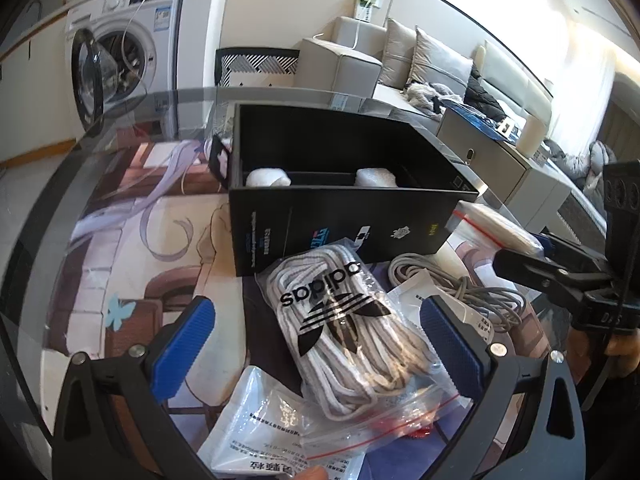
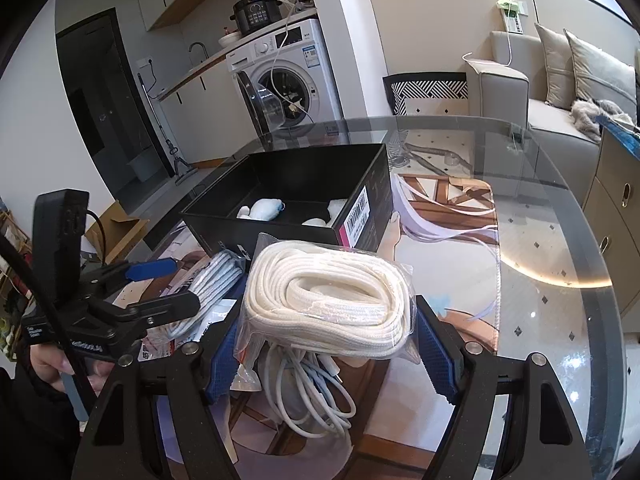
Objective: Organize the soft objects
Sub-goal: 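Grasp the adidas bag of white laces with the left tool while the right tool lifts the cable bag, then carry both bags over the black box and lower them inside, then open both tools and lift them away from the box, then move the right tool down onto the grey coiled cable and close it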
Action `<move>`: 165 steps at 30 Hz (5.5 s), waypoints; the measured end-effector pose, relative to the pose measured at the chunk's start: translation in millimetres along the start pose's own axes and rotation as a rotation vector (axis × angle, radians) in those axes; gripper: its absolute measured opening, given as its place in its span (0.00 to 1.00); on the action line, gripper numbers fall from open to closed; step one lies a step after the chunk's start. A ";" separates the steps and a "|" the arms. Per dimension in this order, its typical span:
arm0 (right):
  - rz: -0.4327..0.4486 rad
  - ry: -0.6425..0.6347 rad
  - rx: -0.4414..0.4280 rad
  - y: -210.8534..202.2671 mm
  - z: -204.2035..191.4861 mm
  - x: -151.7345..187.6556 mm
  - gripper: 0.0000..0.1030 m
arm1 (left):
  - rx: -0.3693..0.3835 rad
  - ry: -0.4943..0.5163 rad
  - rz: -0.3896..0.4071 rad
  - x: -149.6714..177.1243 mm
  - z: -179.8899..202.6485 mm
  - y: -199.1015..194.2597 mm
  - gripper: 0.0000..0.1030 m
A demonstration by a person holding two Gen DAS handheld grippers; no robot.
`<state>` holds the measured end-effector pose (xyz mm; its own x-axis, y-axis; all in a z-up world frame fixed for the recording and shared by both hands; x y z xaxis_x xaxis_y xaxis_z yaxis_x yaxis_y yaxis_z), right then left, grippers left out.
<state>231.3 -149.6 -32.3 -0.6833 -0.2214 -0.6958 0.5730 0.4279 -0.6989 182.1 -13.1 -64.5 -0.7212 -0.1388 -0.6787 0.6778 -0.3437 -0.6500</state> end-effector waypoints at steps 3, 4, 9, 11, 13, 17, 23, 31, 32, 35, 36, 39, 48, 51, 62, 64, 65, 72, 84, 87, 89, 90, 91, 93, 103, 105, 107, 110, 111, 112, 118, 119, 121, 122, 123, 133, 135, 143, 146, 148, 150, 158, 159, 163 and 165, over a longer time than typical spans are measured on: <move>0.006 -0.002 0.002 -2.6 -0.4 -1.0 0.76 | 0.035 -0.038 -0.023 3.6 -2.9 3.1 0.91; 0.008 -0.002 0.003 -3.4 -0.4 -0.3 0.76 | 0.049 -0.037 -0.035 5.3 -1.4 4.8 0.85; 0.019 -0.010 0.002 -8.3 -3.2 -0.9 0.76 | 0.061 -0.020 -0.046 11.3 3.0 4.6 0.58; 0.023 -0.012 0.002 -9.7 -4.2 -1.7 0.76 | 0.062 -0.026 -0.041 12.0 2.0 2.3 0.44; 0.028 -0.015 0.001 -12.2 -5.9 -2.6 0.76 | 0.052 -0.020 -0.033 12.3 0.4 -1.0 0.38; 0.046 -0.022 -0.001 -17.2 -9.7 -5.5 0.76 | 0.049 -0.015 -0.011 8.4 -2.1 -9.5 0.35; 0.083 -0.036 -0.007 -31.1 -18.1 -11.5 0.76 | 0.045 -0.005 0.045 1.5 -1.6 -28.8 0.35; 0.124 -0.064 -0.003 -45.1 -27.8 -20.7 0.76 | 0.044 0.001 0.104 -16.3 -4.1 -50.4 0.35; 0.128 -0.069 -0.002 -45.0 -28.2 -22.5 0.76 | 0.045 0.005 0.112 -19.1 -4.1 -52.1 0.35; 0.137 -0.084 0.010 -46.9 -29.3 -28.6 0.76 | 0.048 0.022 0.131 -27.7 -0.7 -57.1 0.35; 0.138 -0.094 0.017 -47.9 -30.6 -31.8 0.76 | 0.049 0.027 0.139 -31.5 0.7 -58.6 0.35; 0.146 -0.120 0.036 -49.8 -33.9 -40.3 0.76 | 0.049 0.039 0.155 -42.6 3.9 -60.0 0.35; 0.145 -0.155 0.121 -41.2 -34.6 -62.2 0.76 | 0.054 0.084 0.179 -74.2 10.3 -56.7 0.35; 0.146 -0.172 0.146 -39.9 -35.6 -68.7 0.76 | 0.053 0.090 0.183 -82.2 9.6 -54.9 0.35; 0.119 -0.234 0.182 -20.1 -37.3 -81.9 0.76 | 0.045 0.079 0.196 -101.2 5.5 -39.8 0.35; 0.106 -0.249 0.186 -13.8 -38.2 -82.7 0.76 | 0.041 0.071 0.192 -102.3 2.6 -35.8 0.35; 0.102 -0.255 0.187 -11.2 -38.6 -82.8 0.76 | 0.040 0.066 0.192 -102.5 1.1 -34.5 0.35; 0.065 -0.289 0.208 13.9 -42.4 -84.1 0.76 | 0.039 0.051 0.190 -103.7 -3.2 -25.4 0.35; 0.038 -0.344 0.210 45.7 -47.3 -87.4 0.76 | 0.017 0.037 0.184 -108.7 -12.8 -6.6 0.36; 0.036 -0.354 0.201 53.5 -51.2 -87.6 0.76 | 0.017 0.032 0.181 -109.4 -14.2 -3.1 0.36; 0.036 -0.358 0.197 57.2 -51.5 -87.9 0.76 | 0.017 0.034 0.177 -109.3 -14.5 -1.4 0.36; 0.041 -0.360 0.193 58.0 -52.6 -88.9 0.76 | 0.017 0.034 0.178 -109.4 -14.7 -1.0 0.36; 0.044 -0.363 0.190 59.1 -53.8 -89.6 0.76 | 0.018 0.035 0.176 -109.4 -14.7 -0.6 0.36; 0.047 -0.369 0.198 60.9 -54.1 -91.0 0.76 | 0.017 0.036 0.174 -109.0 -14.5 -0.3 0.36; 0.072 -0.341 0.221 40.3 -45.1 -89.3 0.82 | 0.009 0.066 0.164 -108.1 -6.0 1.2 0.61; 0.082 -0.328 0.225 33.7 -41.7 -88.3 0.82 | 0.018 0.069 0.171 -109.0 -4.3 -3.9 0.67; 0.087 -0.315 0.230 26.9 -38.9 -85.7 0.84 | 0.009 0.070 0.180 -109.5 -4.8 -9.4 0.94; 0.097 -0.283 0.232 16.8 -33.7 -81.4 0.90 | -0.004 0.086 0.200 -107.7 -2.4 -19.7 1.00; 0.097 -0.269 0.226 13.9 -32.0 -79.6 0.92 | -0.010 0.093 0.197 -105.9 -2.0 -22.2 1.00; 0.097 -0.255 0.222 11.1 -30.3 -77.4 0.94 | -0.017 0.095 0.196 -104.9 -3.1 -23.7 1.00; 0.099 -0.201 0.195 -3.8 -25.6 -66.6 0.99 | -0.052 0.108 0.203 -92.8 -7.2 -38.4 1.00; 0.098 -0.195 0.192 -6.4 -25.0 -64.1 0.99 | -0.055 0.107 0.203 -90.8 -7.4 -40.3 1.00; 0.091 -0.186 0.191 -11.1 -23.9 -58.2 0.99 | -0.058 0.105 0.203 -84.4 -8.7 -45.1 1.00; 0.087 -0.177 0.189 -14.1 -22.4 -53.9 0.99 | -0.061 0.102 0.201 -80.8 -10.5 -47.5 1.00; 0.085 -0.169 0.188 -16.5 -20.8 -49.9 0.99 | -0.063 0.101 0.199 -78.4 -11.9 -48.8 1.00; 0.036 -0.155 0.168 -18.5 -12.4 -13.4 0.99 | -0.096 0.098 0.167 -47.7 -20.1 -58.6 1.00; 0.027 -0.174 0.163 -17.8 -13.0 -10.1 0.99 | -0.096 0.105 0.156 -41.6 -20.4 -59.4 1.00; -0.003 -0.193 0.164 -17.2 -4.4 -1.6 0.99 | -0.094 0.126 0.114 -20.9 -20.1 -59.9 1.00; -0.021 -0.184 0.164 -12.9 -0.1 1.7 0.99 | -0.092 0.121 0.104 -13.3 -22.2 -59.5 1.00; -0.036 -0.177 0.165 -8.5 2.0 4.4 0.99 | -0.095 0.108 0.095 -8.9 -24.6 -57.9 1.00; -0.044 -0.168 0.183 -3.4 5.5 6.1 1.00 | -0.099 0.088 0.088 -4.5 -27.5 -56.1 1.00; -0.075 -0.164 0.183 10.9 3.6 12.5 0.99 | -0.107 0.065 0.060 12.0 -34.2 -48.7 1.00; -0.080 -0.164 0.188 13.7 3.5 12.9 0.99 | -0.106 0.063 0.059 13.0 -34.5 -48.4 1.00; -0.091 -0.169 0.180 18.4 -0.3 15.5 0.99 | -0.111 0.065 0.053 16.5 -36.0 -47.6 1.00; -0.090 -0.174 0.180 19.8 -1.9 15.4 0.99 | -0.114 0.063 0.048 18.6 -38.1 -46.2 1.00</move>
<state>231.3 -142.8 -56.5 -0.6560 -0.4057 -0.6365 0.5952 0.2405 -0.7667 142.8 35.6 -60.1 -0.6793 -0.0927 -0.7280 0.7260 -0.2293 -0.6483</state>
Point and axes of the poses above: each gripper's, at about its wrist camera, not at the fingertips, and y roughly the way its jaws point, z to its right, x to its underside, the point moved 9 cm from there along y, roughly the way its jaws point, and after that the axes turned 8 degrees about x, right-handed, at the moved point
